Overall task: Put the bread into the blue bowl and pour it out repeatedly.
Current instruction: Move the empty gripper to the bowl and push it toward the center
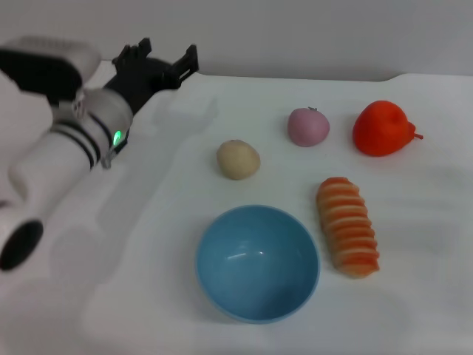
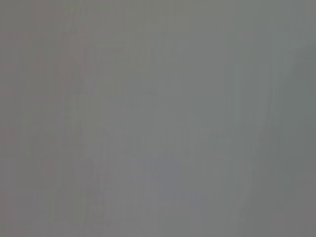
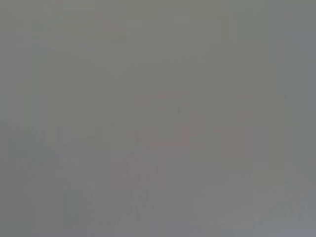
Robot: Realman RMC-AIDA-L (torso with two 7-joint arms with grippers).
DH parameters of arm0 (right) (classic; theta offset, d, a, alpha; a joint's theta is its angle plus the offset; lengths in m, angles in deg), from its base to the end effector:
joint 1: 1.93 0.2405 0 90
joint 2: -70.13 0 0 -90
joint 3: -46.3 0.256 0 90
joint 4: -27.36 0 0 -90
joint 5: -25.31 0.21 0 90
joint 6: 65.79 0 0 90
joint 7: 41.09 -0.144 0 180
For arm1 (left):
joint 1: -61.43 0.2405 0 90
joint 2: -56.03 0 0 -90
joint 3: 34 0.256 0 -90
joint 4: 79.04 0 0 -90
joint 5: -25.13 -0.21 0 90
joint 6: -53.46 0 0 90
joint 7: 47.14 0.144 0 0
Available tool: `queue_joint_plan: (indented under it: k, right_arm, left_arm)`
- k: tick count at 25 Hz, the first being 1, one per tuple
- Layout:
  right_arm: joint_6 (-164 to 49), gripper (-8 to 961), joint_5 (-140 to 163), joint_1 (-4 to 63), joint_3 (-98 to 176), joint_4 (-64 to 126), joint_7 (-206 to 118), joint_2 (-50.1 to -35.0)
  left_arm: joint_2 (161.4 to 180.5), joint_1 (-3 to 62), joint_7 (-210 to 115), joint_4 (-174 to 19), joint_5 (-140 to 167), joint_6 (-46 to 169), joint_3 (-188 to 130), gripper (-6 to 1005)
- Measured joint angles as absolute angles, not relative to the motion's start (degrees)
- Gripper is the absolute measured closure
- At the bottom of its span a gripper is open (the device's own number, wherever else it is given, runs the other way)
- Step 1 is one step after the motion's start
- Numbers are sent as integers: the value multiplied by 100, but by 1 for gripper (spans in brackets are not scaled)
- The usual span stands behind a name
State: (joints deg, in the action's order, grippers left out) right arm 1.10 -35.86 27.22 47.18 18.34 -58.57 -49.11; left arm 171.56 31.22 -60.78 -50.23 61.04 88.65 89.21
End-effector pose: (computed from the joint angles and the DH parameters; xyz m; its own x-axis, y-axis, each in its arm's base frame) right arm 0.3568 0.3315 0.0021 0.4454 0.0489 -0.8940 -0.8866 0.1631 -0.4328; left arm -0.2645 0.3948 -0.0500 0.6566 0.2010 0.7270 0.7467 -0.3094 -0.5888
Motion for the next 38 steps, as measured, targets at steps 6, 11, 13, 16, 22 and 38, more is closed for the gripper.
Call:
queue_joint_plan:
  k: [6, 11, 13, 16, 22, 38]
  right_arm:
    - [101, 508, -3586, 2730, 4749, 1830, -5875, -4914]
    - [91, 508, -3585, 2808, 4770, 1854, -5876, -4899]
    - [78, 508, -3579, 2849, 4771, 1881, -5876, -4891]
    - [58, 508, -3566, 2927, 4772, 1957, -5876, -4880]
    - [-61, 509, -3544, 3119, 4771, 2208, -5876, -4871]
    - [-312, 509, -3498, 3700, 5270, 3260, -5896, -4827]
  left_arm:
    - [16774, 3377, -6280, -2754, 4986, 5737, 7726, 138]
    - [16846, 3689, -5510, -1042, 4773, 3392, 7006, 139]
    - [17056, 3851, -4902, -433, 4791, 2543, 6673, 139]
    - [17352, 3967, -4128, 304, 4819, 1300, 6228, 138]
    - [17377, 3912, -3808, 1064, 5458, -579, 5980, 138]
    - [17400, 3358, -4878, 1525, 5660, -3542, 5358, 139]
